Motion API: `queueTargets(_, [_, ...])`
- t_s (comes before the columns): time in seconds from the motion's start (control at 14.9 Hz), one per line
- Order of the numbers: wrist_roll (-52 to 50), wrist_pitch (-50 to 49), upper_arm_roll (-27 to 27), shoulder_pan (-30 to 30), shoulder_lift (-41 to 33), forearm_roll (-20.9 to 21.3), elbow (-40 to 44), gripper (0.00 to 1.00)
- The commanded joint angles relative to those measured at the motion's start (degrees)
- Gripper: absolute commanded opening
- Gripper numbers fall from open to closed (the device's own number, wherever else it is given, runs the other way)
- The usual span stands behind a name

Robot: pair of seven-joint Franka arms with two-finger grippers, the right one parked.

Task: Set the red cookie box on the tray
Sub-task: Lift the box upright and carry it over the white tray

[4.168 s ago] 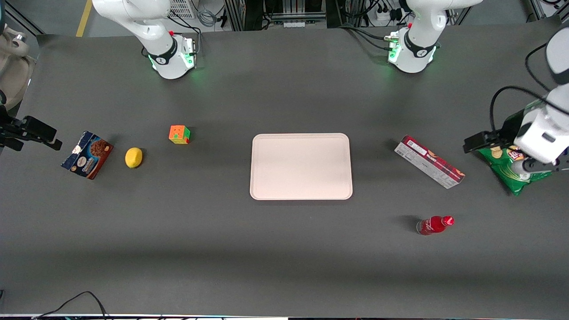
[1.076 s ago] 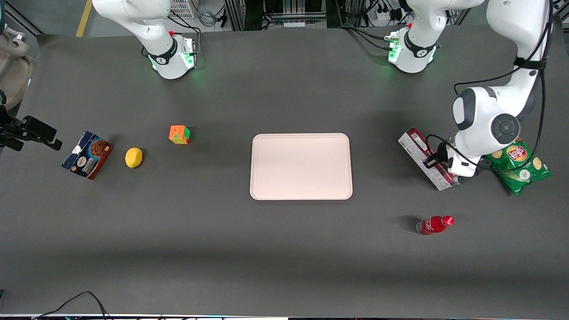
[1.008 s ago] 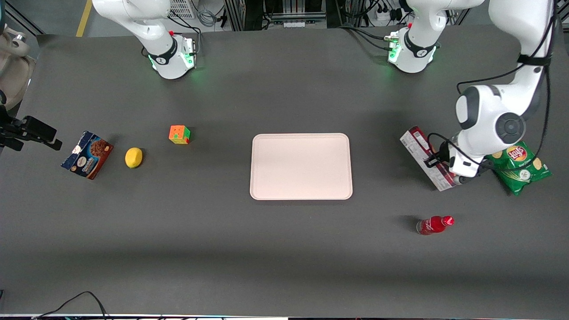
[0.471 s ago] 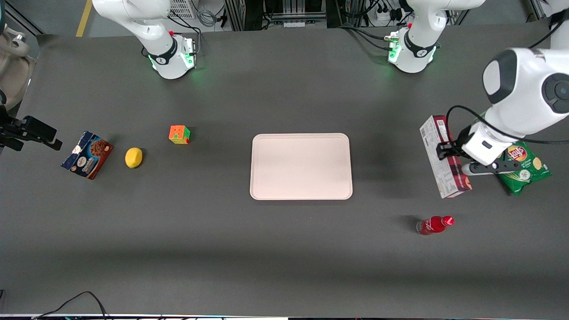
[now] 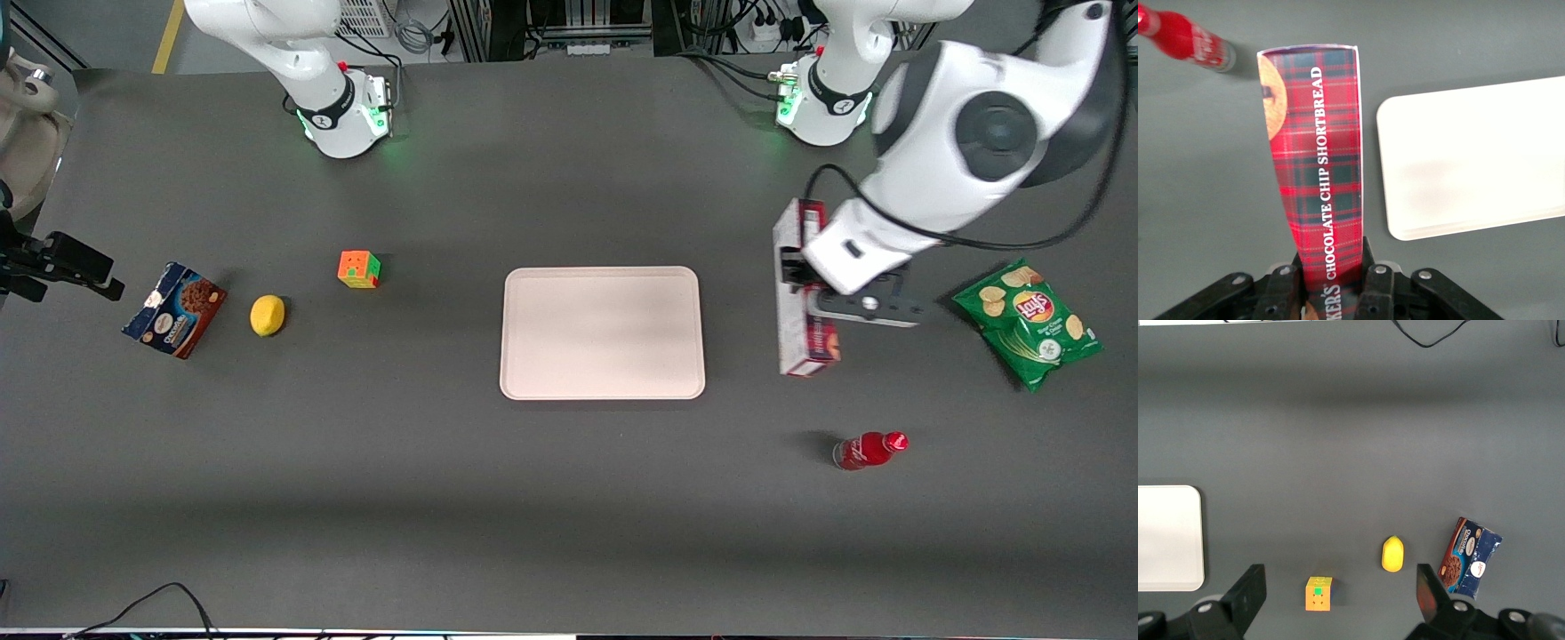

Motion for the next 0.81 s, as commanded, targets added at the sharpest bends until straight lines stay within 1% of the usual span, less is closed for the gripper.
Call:
queueTargets(0.0, [-8.21,3.88,-3.35,-2.36,5.28,3.39,2.07,0.11])
queueTargets(0.2, [-16.38,8.36,-3.44,-6.31,10.47,3.83,1.63,0.1])
queueTargets(0.27, [-18.15,9.6,-3.44,-7.63,12.14,4.87,1.54,0.11])
queueTargets(0.47, [-21.76,15.12,-3.44,-10.1,16.63,8.22,-0.55,0.12])
queueTargets(0.61, [-22.47,20.48,-3.44,-10.46,18.04,8.4,-3.37,0.18])
queueTargets(0.74, [-23.69,23.48,-3.53,-11.16,18.92,8.4,-5.74,0.17])
